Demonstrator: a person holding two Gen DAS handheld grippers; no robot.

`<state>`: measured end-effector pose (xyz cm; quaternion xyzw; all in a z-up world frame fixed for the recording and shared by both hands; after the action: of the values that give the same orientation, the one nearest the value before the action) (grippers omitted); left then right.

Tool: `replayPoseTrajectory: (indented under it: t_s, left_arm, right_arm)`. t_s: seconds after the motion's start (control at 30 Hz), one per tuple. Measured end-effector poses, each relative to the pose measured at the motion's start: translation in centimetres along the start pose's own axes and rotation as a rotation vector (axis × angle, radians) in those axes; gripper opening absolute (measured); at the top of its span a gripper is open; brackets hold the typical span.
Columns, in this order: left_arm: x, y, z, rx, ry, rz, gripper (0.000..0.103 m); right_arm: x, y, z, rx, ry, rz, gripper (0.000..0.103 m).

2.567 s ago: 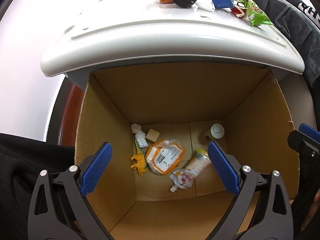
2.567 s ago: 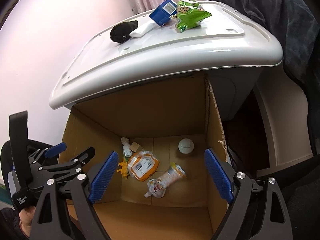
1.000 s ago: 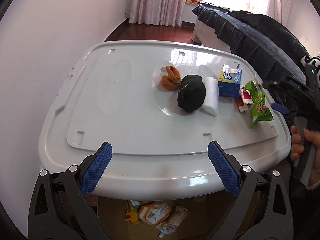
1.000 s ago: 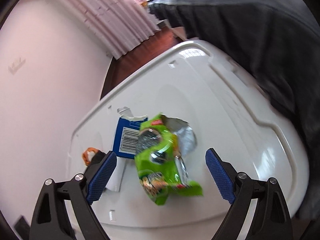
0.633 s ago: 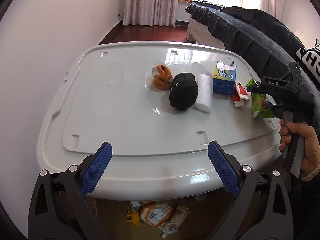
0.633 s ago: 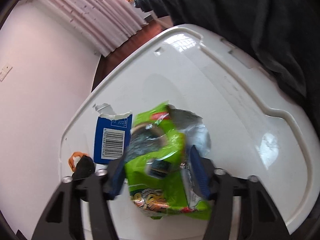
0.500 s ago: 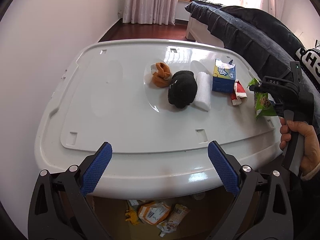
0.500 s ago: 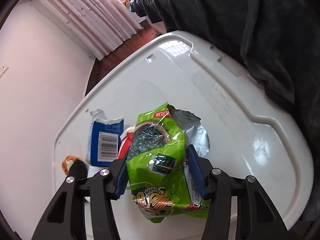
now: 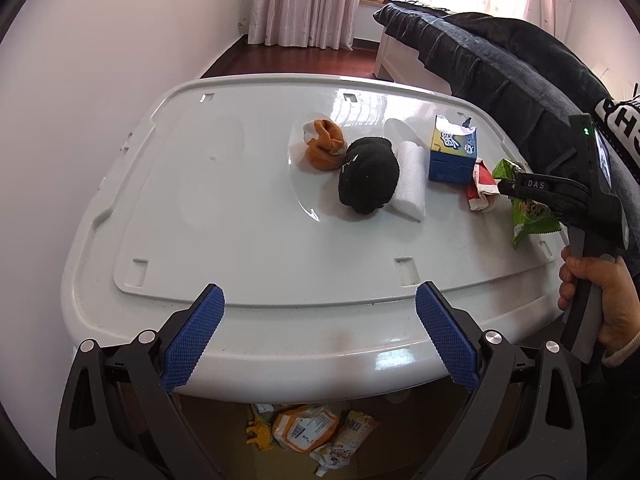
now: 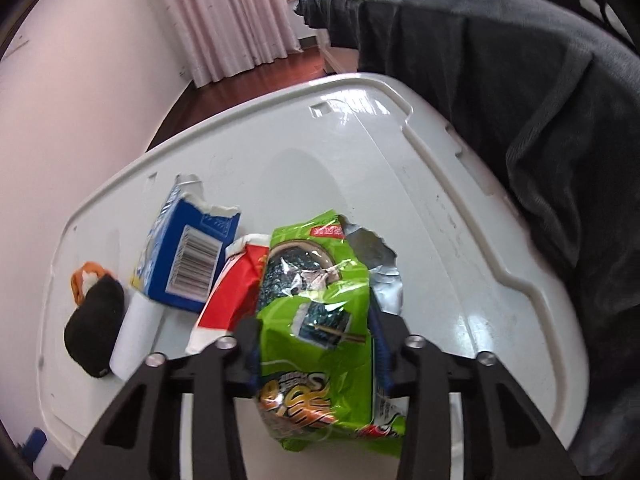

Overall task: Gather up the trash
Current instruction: 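Grasp the green snack bag with the right gripper, then grasp the black sock with the left gripper while the right holds the snack bag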

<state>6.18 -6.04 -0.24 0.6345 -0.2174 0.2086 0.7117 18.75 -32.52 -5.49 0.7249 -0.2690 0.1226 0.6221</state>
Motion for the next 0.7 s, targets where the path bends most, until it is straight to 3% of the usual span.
replayPoseTrajectory:
  t_s: [0.13, 0.27, 0.43, 0.57, 0.7]
  left_arm:
    - [0.2, -0.4, -0.1, -0.017, -0.003, 0.014, 0.094]
    - [1.9, -0.8, 0.8, -0.057, -0.029, 0.045, 0.094]
    - [5.5, -3.5, 2.7, -0.136, -0.071, 0.078, 0.094]
    - [7.8, -6.9, 2.5, -0.127, 0.019, 0.059, 0.094]
    - [9.4, -10.0, 2.7, -0.058, 0.079, 0.028, 0.094]
  right_arm:
    - [-0.4, 3.0, 1.4, 0.104, -0.076, 0.040, 0.037]
    - [-1.0, 8.2, 1.8, 0.198, -0.057, 0.171, 0.037]
    - [-1.3, 8.7, 2.9, 0.220, -0.046, 0.163, 0.038]
    - [-0.9, 8.8, 3.9, 0.240, -0.067, 0.157, 0.038]
    - [-0.8, 9.7, 4.6, 0.269, -0.086, 0.174, 0.038]
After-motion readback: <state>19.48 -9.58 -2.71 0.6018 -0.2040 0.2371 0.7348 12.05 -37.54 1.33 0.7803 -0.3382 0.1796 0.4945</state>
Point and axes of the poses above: each gripper's, at about its wrist camera, not at the fingertips, and y roughly against the way its jaws point, z to its right, x to its top, the point moved 2 cm from there along -y, roughly the way its jaws point, and after that the axes turned 1 degree about -y, right-handed, at the moved point
